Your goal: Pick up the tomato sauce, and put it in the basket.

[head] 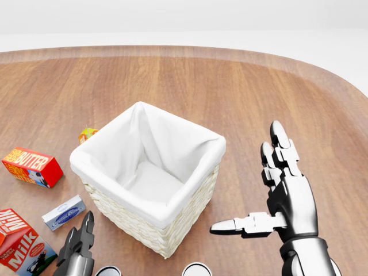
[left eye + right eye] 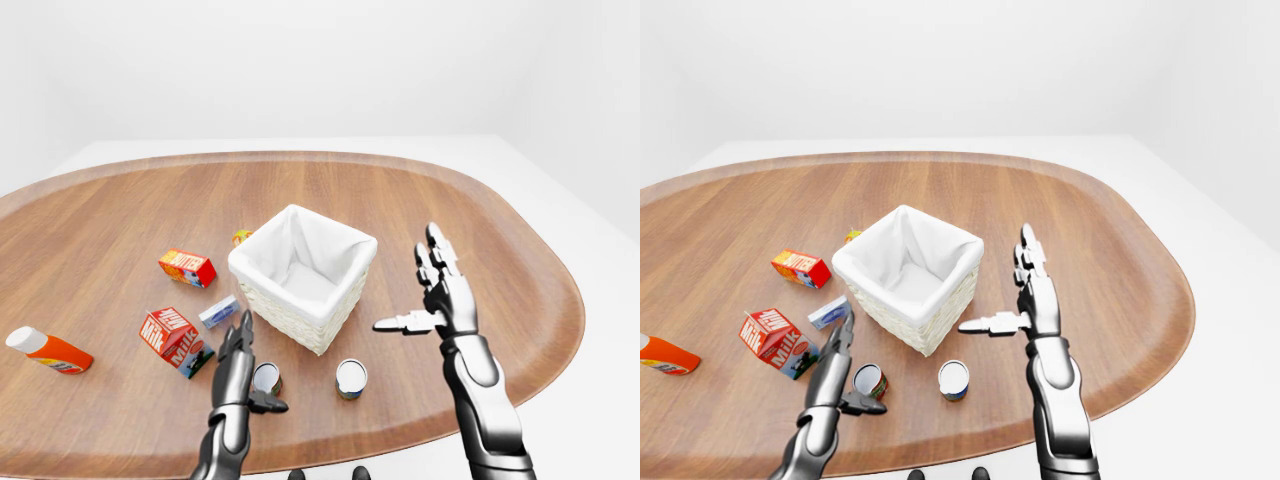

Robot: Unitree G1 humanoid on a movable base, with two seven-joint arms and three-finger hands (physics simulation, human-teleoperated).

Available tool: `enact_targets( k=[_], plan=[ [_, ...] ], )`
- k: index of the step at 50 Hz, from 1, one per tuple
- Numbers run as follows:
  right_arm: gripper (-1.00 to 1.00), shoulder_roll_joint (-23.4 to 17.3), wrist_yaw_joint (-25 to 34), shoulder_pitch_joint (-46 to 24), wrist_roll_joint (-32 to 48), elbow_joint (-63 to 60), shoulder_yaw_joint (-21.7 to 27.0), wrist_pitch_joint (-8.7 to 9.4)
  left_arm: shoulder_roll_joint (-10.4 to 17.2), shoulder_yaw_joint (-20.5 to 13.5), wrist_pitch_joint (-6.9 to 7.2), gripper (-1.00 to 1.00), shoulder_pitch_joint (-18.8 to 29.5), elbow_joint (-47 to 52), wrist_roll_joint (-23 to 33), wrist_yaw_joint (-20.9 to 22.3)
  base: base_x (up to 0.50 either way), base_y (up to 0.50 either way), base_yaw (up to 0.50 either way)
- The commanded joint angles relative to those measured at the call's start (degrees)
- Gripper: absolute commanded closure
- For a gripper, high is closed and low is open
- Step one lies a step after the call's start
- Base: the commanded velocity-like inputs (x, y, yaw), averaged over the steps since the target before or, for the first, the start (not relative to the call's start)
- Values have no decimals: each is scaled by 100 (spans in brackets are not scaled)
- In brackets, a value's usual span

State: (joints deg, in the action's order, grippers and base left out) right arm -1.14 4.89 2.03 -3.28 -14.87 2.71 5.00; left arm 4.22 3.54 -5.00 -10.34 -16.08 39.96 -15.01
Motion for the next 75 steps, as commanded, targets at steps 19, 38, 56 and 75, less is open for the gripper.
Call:
enact_targets(
  k=[19,38,56,75],
  plan=[
    [-100,13,0,28,27,56,-33,0,24,-13,0,-100,100,-263,39,-97,0,0,0],
    [-100,11,1,31,25,60,-39,0,42,-5,0,-100,280,-727,92,-288,0,0,0],
    [-100,6,3,14,12,51,-15,0,36,23,0,-100,297,-792,120,-308,0,0,0],
    [-100,13,6,21,29,143,-33,0,57,19,0,-100,431,-1062,126,-405,0,0,0]
  ],
)
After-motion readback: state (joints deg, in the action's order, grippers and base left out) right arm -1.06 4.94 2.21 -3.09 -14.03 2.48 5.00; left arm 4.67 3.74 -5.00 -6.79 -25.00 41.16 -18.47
